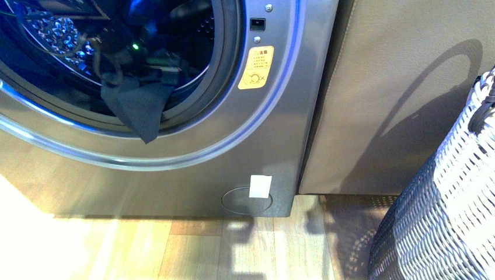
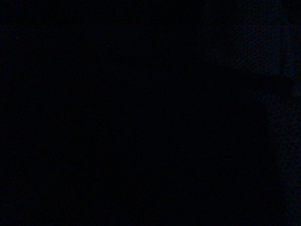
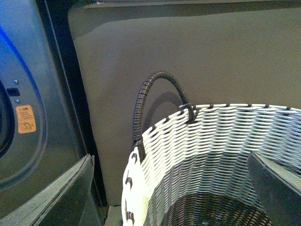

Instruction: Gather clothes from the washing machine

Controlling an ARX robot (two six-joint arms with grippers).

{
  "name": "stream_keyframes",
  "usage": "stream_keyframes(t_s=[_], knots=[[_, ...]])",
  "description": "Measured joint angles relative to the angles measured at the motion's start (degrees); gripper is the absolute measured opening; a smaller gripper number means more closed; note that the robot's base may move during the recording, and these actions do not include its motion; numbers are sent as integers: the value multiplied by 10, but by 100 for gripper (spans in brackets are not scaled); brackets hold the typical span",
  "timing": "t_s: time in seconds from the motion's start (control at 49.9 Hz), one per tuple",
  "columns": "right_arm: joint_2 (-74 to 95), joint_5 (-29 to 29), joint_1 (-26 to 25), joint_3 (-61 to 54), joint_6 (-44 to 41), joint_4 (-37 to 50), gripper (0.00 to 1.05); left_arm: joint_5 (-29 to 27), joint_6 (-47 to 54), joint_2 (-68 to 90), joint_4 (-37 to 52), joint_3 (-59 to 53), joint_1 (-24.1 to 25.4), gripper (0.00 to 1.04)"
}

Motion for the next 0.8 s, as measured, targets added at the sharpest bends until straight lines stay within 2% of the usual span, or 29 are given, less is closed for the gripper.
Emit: stream_keyframes(t_s=[0.08, 0.18, 0.361, 0.541, 0.601, 0.801], knots=[[0, 0, 0, 0, 0, 0, 97, -2, 3, 0, 0, 0, 0, 98], [0, 0, 0, 0, 0, 0, 97, -7, 11, 0, 0, -1, 0, 84], [0, 0, 0, 0, 0, 0, 97, -5, 26, -3, 16, -12, 4, 49], [0, 0, 0, 0, 0, 0, 97, 24, 27, -26, 59, -53, 5, 17], [0, 0, 0, 0, 0, 0, 97, 31, 24, -42, 75, -75, 7, 12], [0, 0, 0, 0, 0, 0, 97, 44, 3, -84, 136, -140, 16, 11]])
